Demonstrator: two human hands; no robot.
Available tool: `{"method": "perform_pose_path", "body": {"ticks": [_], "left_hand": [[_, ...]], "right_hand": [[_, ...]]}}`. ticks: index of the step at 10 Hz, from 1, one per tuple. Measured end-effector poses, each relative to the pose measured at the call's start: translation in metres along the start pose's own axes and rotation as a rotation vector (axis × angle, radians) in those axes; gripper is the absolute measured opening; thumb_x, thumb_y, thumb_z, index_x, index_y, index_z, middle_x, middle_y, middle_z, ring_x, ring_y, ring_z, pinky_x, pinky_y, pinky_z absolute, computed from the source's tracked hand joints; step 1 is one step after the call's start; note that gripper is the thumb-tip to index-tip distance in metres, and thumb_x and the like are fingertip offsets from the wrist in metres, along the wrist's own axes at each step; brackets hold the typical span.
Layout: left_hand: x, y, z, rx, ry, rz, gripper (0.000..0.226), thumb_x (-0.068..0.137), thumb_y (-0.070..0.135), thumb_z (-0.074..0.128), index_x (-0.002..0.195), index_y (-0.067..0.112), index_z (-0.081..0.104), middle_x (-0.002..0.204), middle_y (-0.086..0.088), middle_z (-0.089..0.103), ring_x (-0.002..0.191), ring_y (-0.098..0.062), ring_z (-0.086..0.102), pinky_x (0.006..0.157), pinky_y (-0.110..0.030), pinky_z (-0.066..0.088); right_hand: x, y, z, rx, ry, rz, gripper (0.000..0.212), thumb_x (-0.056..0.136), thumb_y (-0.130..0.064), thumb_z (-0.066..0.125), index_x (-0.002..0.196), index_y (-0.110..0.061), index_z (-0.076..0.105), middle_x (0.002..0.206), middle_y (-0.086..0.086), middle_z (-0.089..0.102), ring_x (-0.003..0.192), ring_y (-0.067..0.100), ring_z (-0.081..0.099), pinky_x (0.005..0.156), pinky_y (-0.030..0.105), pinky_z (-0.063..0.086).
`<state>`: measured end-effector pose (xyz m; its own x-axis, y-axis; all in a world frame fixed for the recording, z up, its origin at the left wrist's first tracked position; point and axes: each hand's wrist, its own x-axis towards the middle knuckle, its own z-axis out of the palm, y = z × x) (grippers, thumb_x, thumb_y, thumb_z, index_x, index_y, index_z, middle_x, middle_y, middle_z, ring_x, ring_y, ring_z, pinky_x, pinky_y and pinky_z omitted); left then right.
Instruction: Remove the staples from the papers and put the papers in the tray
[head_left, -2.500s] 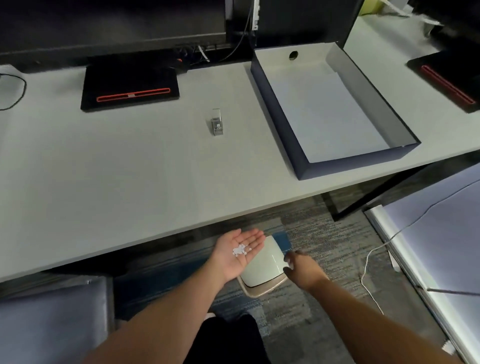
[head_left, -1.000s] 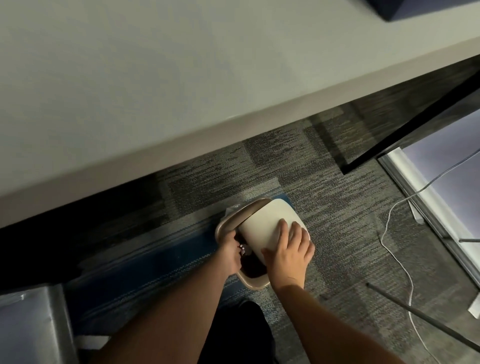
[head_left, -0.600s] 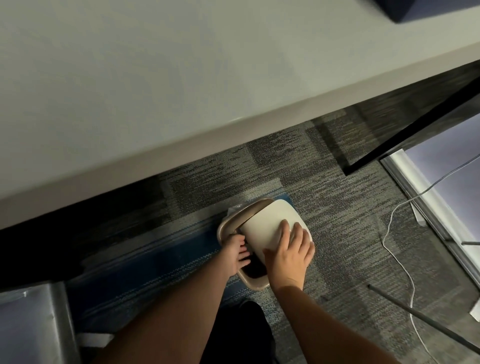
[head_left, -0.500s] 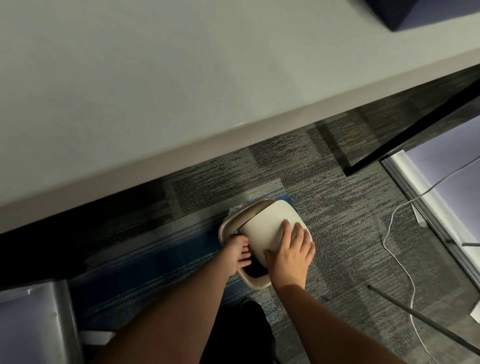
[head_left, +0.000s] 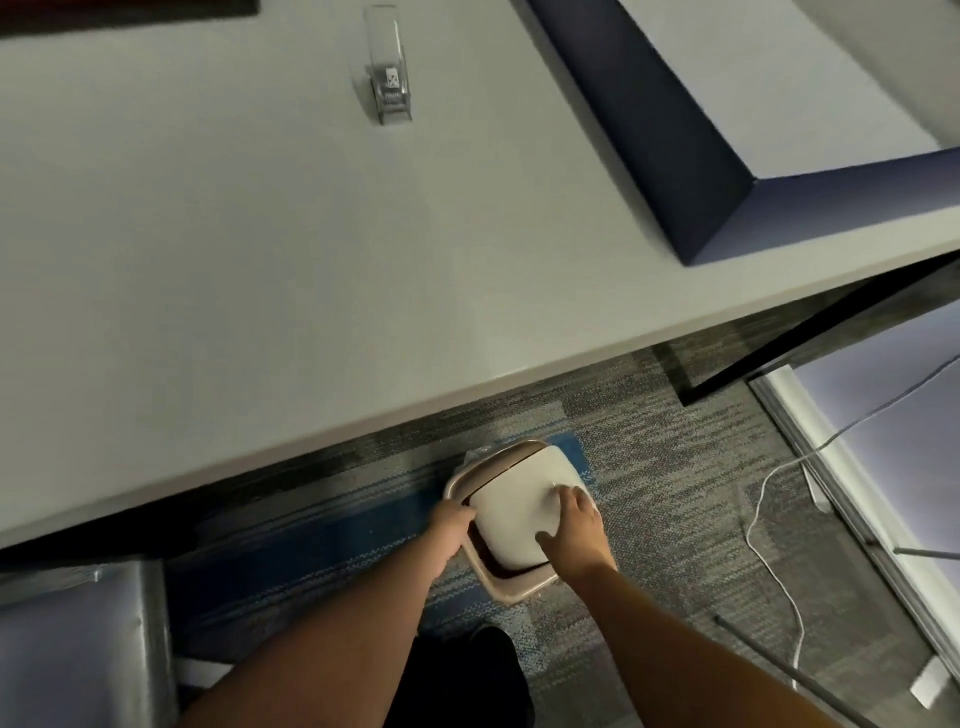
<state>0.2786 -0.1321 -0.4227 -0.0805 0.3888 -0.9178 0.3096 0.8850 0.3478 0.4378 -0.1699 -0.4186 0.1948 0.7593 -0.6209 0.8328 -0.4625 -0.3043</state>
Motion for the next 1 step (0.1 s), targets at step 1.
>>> {"method": "perform_pose_path", "body": {"ticks": [1], "left_hand": [[-0.0281, -0.0069, -0.0084, 0.224, 0.084, 0.133, 0.022, 0.098, 0.022, 0.044, 0.091, 0.012, 0.062, 0.069, 0.002, 0.05, 0.061, -0.01, 0.048, 0.055, -0.023, 0.035]], "right_hand": [[-0.0217, -0.0094, -0.0181, -0.04, 0.023, -0.07, 0.04, 0.085, -0.021, 0.053, 0.124, -0.01, 0.054, 0.127, 0.011, 0.052, 0.116, 0.029, 0.05, 0.095, 0.035, 0.045]]}}
